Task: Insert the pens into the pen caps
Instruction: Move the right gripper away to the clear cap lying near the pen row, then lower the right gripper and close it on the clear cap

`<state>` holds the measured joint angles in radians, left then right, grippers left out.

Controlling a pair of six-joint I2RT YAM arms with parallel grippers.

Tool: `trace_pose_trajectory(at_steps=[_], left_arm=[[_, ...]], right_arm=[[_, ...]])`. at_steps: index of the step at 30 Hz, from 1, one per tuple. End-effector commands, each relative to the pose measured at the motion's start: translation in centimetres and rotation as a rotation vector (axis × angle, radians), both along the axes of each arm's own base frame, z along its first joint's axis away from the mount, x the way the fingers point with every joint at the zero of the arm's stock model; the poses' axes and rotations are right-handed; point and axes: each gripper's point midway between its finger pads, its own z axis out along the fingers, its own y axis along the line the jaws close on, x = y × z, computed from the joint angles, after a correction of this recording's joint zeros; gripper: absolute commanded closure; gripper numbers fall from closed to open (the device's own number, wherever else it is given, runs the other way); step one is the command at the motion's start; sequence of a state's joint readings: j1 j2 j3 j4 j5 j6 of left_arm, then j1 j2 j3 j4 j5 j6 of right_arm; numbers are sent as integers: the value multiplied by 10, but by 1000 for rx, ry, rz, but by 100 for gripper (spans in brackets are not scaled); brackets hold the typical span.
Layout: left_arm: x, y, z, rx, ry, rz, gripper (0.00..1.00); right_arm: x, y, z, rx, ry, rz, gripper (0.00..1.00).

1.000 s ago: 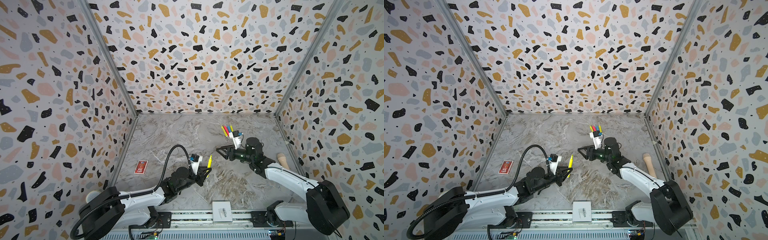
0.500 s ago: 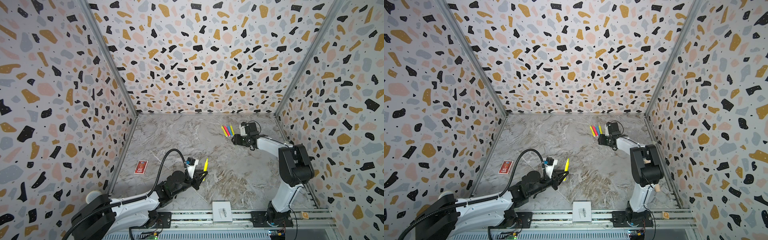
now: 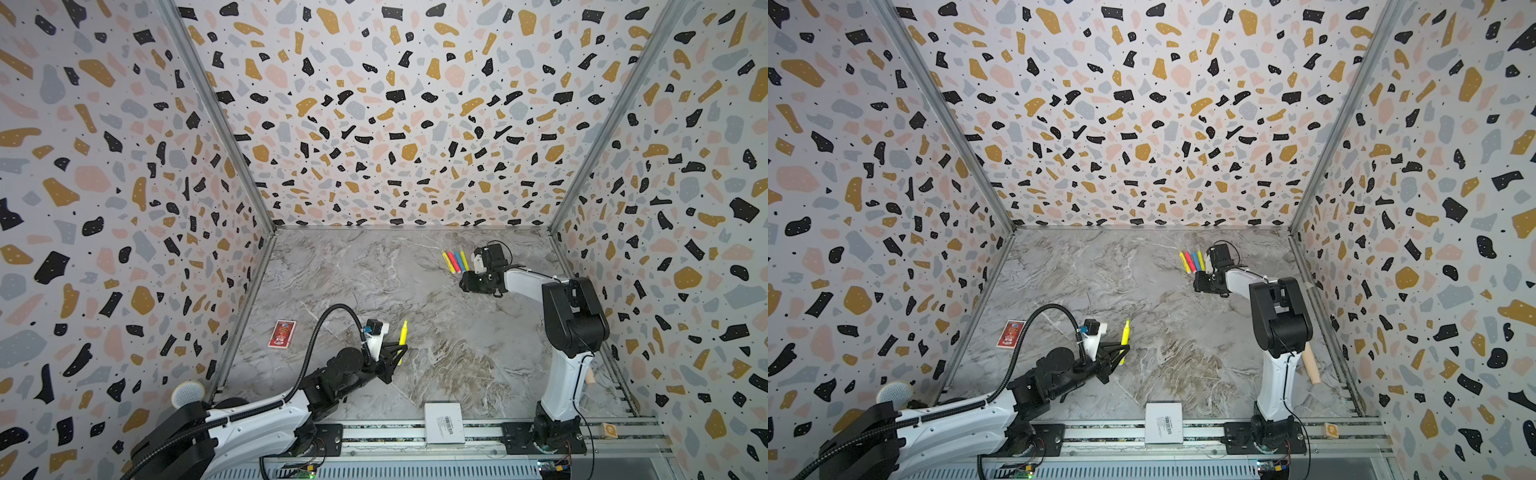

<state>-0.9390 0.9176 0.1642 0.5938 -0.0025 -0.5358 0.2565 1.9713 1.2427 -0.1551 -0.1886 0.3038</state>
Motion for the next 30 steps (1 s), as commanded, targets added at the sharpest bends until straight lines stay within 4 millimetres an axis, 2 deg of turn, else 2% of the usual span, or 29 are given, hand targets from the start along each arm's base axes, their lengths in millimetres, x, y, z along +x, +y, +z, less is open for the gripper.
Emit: trace_pose_trajectory(at_steps=[1,7,12,17,21,26,30], left_arm=[[2,-2,8,-23,-28,4,100],[2,-1,10,-21,-31,9,100],[3,1,11,-19,-36,16,100],[2,1,10,-15,-35,15,100],[2,2,9,-16,-36,17,100],[3,0,11,-17,-37,14,100],[4,-1,16,-14,-46,13,100]], right_arm=[[-15,13,5,19,7,32,43],[-30,32,4,43,13,80,44],[-51,41,8,46,6,92,45],[-74,32,13,31,-3,64,45],[-87,27,28,38,-37,51,45],[-85,27,61,17,-108,45,45],[-75,4,66,-66,-95,-77,52]])
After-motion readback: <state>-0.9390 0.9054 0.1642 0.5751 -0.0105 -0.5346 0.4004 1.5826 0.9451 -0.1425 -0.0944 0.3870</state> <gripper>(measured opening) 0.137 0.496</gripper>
